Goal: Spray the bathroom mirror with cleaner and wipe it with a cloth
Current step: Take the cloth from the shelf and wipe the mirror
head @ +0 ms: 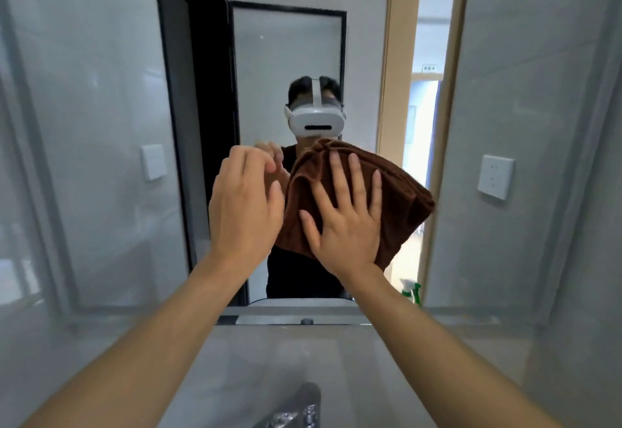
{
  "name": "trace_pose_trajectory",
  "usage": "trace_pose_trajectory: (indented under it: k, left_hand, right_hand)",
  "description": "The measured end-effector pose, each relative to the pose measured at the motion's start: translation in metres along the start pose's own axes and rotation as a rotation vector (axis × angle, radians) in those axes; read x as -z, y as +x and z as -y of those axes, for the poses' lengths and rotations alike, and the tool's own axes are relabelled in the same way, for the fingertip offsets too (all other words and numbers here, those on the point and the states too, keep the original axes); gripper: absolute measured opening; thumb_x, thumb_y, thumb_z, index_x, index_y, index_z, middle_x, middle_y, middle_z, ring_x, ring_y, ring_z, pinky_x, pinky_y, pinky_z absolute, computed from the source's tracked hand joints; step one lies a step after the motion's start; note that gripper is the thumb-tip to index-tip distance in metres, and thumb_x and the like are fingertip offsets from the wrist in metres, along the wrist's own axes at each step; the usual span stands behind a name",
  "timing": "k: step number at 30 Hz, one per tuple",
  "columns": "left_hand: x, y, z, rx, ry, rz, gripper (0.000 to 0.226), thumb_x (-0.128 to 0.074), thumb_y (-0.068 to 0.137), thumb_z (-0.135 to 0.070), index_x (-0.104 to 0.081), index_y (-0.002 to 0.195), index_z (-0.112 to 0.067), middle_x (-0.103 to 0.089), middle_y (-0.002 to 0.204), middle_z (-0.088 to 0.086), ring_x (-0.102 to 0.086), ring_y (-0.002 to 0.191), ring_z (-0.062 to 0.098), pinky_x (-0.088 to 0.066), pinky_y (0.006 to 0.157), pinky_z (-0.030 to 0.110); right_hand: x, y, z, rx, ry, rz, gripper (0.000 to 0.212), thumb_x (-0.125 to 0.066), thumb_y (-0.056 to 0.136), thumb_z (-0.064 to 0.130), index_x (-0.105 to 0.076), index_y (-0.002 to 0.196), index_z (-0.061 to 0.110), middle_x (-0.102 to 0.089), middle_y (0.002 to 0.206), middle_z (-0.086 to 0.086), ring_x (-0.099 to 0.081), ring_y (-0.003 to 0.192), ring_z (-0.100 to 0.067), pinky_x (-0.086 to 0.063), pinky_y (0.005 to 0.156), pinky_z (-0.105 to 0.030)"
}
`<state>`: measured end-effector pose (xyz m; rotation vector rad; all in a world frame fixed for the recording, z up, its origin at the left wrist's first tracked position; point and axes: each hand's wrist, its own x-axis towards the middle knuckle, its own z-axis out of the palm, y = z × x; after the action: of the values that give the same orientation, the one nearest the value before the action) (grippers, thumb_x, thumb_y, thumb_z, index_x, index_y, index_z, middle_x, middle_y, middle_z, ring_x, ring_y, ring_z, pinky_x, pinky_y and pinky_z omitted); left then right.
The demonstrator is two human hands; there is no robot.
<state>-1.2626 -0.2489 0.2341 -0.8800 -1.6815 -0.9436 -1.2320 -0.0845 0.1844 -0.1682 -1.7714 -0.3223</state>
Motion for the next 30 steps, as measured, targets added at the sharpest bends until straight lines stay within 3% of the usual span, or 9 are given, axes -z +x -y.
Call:
trace_pose_trajectory:
  k: [7,11,17,21,25,30]
  left_hand:
    - [0.048,-0.031,0.058,0.305,0.024,0.029,0.023,-0.054,0.089,-0.012,-0.051,0.111,-0.019,-0.045,0.109,-0.009,-0.053,0.100,0.016,-0.044,0.077,0.034]
    - [0.075,-0.051,0.093,0.566,0.016,0.078,0.034,-0.062,0.085,-0.011,-0.051,0.117,-0.014,-0.048,0.115,-0.004,-0.056,0.098,0.019,-0.047,0.084,0.036]
    - [0.073,-0.056,0.108,0.980,-0.395,0.068,0.032,-0.081,0.076,-0.013,-0.058,0.096,-0.022,-0.066,0.090,-0.004,-0.070,0.083,0.019,-0.061,0.081,0.046]
    - [0.068,-0.051,0.098,1.053,-0.487,0.060,0.035,-0.089,0.070,-0.017,-0.059,0.084,-0.028,-0.071,0.084,-0.004,-0.072,0.083,0.018,-0.060,0.085,0.044]
    - [0.068,-0.039,0.094,1.060,-0.495,0.152,0.023,-0.085,0.073,-0.011,-0.067,0.073,-0.024,-0.073,0.083,0.001,-0.071,0.086,0.021,-0.059,0.088,0.045]
    - [0.083,-0.025,0.098,1.019,-0.428,0.187,0.016,-0.071,0.084,-0.004,-0.060,0.078,-0.015,-0.070,0.087,0.009,-0.070,0.081,0.025,-0.062,0.075,0.049]
  right_hand:
    - [-0.023,0.013,0.110,0.027,0.119,0.102,0.058,-0.047,0.098,0.046,-0.040,0.152,0.027,-0.019,0.167,-0.004,-0.009,0.155,-0.027,-0.002,0.125,-0.052]
    - [-0.034,0.024,0.142,-0.003,0.165,0.128,0.062,-0.045,0.101,0.032,-0.022,0.159,0.024,-0.013,0.168,-0.004,-0.005,0.156,-0.025,-0.008,0.124,-0.053]
    - [-0.027,0.027,0.147,-0.029,0.273,0.122,0.057,-0.045,0.102,0.017,-0.030,0.157,0.019,-0.018,0.167,-0.004,-0.006,0.156,-0.023,-0.005,0.125,-0.051]
    - [-0.018,0.030,0.146,-0.031,0.332,0.177,0.055,-0.038,0.104,0.017,-0.028,0.157,0.020,-0.013,0.168,-0.002,0.000,0.156,-0.021,-0.003,0.125,-0.051]
    - [-0.012,0.034,0.148,-0.061,0.359,0.196,0.055,-0.039,0.102,0.014,-0.030,0.157,0.019,-0.013,0.168,-0.003,0.001,0.156,-0.021,-0.004,0.125,-0.052]
    - [0.000,0.039,0.152,-0.089,0.371,0.259,0.058,-0.035,0.104,0.015,-0.021,0.159,0.021,-0.011,0.169,-0.001,0.001,0.156,-0.021,-0.003,0.125,-0.051]
